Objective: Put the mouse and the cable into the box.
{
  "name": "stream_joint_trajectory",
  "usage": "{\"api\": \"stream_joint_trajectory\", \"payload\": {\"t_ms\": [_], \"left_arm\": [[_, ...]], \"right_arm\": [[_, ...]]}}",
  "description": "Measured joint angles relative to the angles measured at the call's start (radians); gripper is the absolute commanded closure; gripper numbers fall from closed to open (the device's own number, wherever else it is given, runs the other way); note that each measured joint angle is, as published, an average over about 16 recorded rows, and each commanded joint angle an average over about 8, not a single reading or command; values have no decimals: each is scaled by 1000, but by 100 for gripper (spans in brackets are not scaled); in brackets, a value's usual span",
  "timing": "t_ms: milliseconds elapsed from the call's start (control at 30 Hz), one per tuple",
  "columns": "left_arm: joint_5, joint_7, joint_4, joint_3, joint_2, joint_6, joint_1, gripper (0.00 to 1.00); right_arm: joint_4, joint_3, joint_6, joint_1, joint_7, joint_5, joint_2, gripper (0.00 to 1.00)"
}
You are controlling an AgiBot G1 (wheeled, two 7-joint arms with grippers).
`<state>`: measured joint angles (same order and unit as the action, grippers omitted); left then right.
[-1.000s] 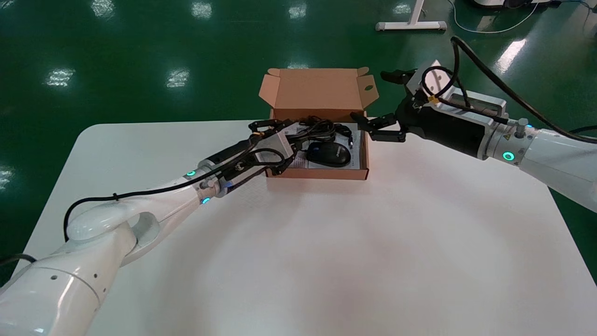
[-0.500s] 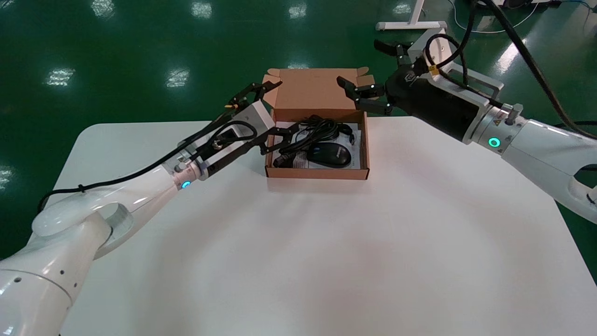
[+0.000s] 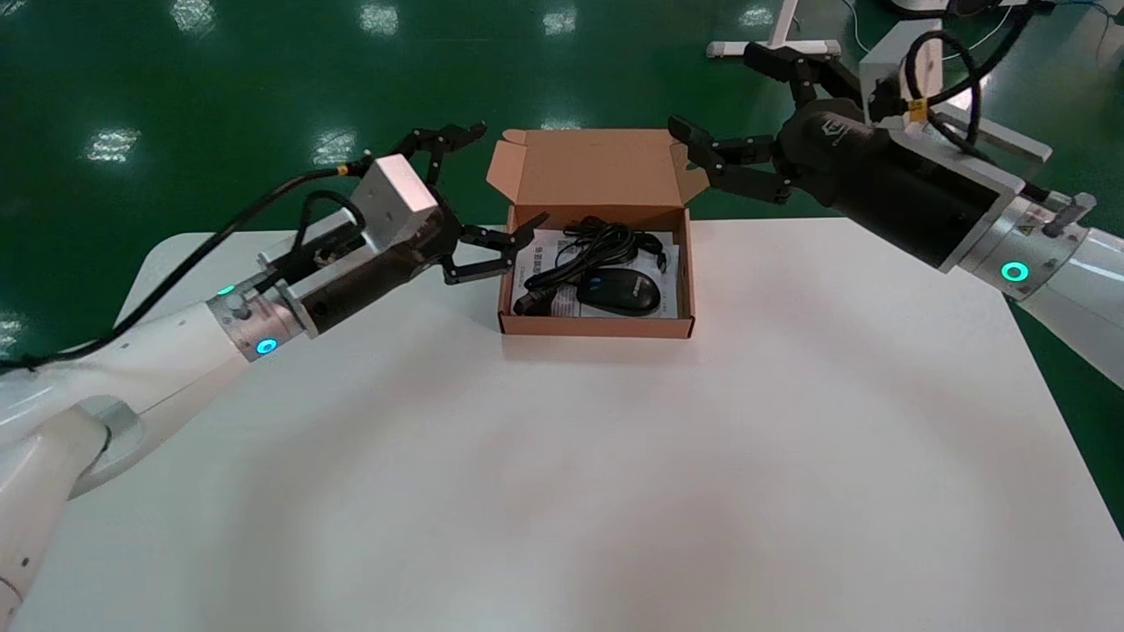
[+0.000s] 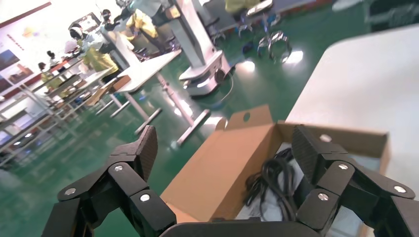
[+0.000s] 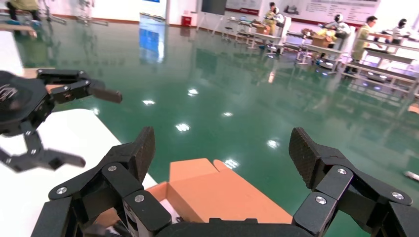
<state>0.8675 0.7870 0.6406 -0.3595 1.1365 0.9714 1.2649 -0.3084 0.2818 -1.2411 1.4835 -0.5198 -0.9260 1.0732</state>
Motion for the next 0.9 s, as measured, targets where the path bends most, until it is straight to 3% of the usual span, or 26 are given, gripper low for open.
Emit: {"api": "stream_joint_trajectory", "payload": {"t_ms": [900], "left_arm": [[-80, -572, 378, 47, -308, 308, -112, 0]], "right_arm": [[-556, -1, -145, -233, 403, 111, -263, 0]]}}
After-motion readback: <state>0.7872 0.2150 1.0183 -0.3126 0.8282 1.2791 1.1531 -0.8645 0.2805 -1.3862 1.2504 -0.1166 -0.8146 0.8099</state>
